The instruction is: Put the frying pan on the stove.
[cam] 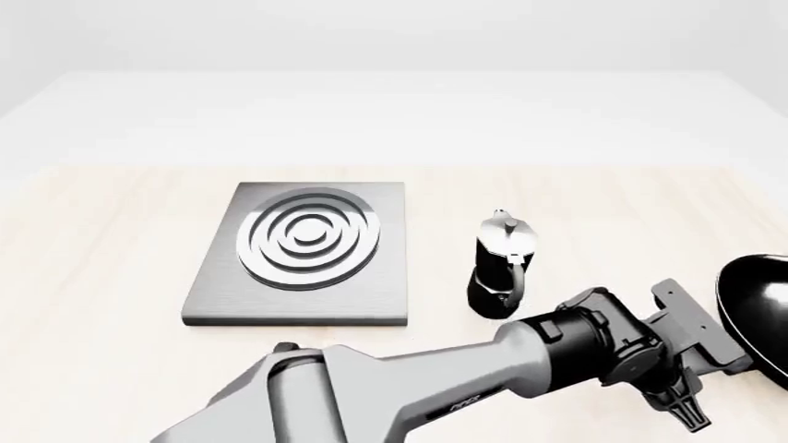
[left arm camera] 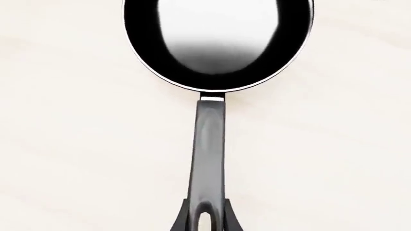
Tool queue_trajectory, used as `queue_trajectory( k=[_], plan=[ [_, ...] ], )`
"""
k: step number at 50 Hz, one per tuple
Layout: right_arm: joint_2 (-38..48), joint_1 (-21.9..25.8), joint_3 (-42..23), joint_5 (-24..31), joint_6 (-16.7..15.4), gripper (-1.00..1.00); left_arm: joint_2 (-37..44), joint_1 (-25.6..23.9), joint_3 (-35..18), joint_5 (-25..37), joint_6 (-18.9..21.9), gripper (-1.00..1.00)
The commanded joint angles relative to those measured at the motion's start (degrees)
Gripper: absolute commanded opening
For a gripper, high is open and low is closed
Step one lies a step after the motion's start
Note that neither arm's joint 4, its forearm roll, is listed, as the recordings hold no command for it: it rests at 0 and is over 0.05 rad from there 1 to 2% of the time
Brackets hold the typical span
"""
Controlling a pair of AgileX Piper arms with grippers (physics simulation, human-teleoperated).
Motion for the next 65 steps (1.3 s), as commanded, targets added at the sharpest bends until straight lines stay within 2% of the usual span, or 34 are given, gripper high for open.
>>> queue_trajectory(
  k=[1, 6, 16, 32, 39, 48, 49, 50, 65],
  plan=[
    [0.0, 0.07, 0.02, 0.1, -0.08, 1.0, -3.2, 0.69, 2.27, -2.26, -0.02, -1.0],
    [0.0, 0.16, 0.01, 0.19, -0.14, 1.0, -5.59, 0.15, 5.92, -4.28, -0.42, -1.0],
    [0.0, 0.27, -0.04, 0.25, -0.21, 1.0, -8.2, 0.09, 8.53, -6.14, -0.72, -1.0],
    [0.0, 0.37, -0.12, 0.28, -0.3, 1.0, -11.28, 0.85, 9.88, -7.42, -0.85, -1.0],
    [0.0, 0.42, -0.16, 0.3, -0.34, 1.0, -10.94, 1.8, 8.15, -6.6, -0.46, -1.0],
    [0.0, 0.41, -0.14, 0.3, -0.33, 1.0, -7.64, 4.11, 0.43, -1.94, 2.25, -1.0],
    [0.0, -0.38, 11.4, -11.49, 0.65, 1.0, -7.54, 4.26, -0.19, -1.55, 2.39, -1.0],
    [0.0, -0.44, 12.86, -13.01, 0.72, 1.0, -7.12, 4.56, -1.22, -0.96, 2.87, -1.0],
    [0.0, 0.09, 10.0, -9.83, 0.12, 1.0, -7.04, 5.91, -5.73, 1.01, 4.98, -1.0]
  ],
)
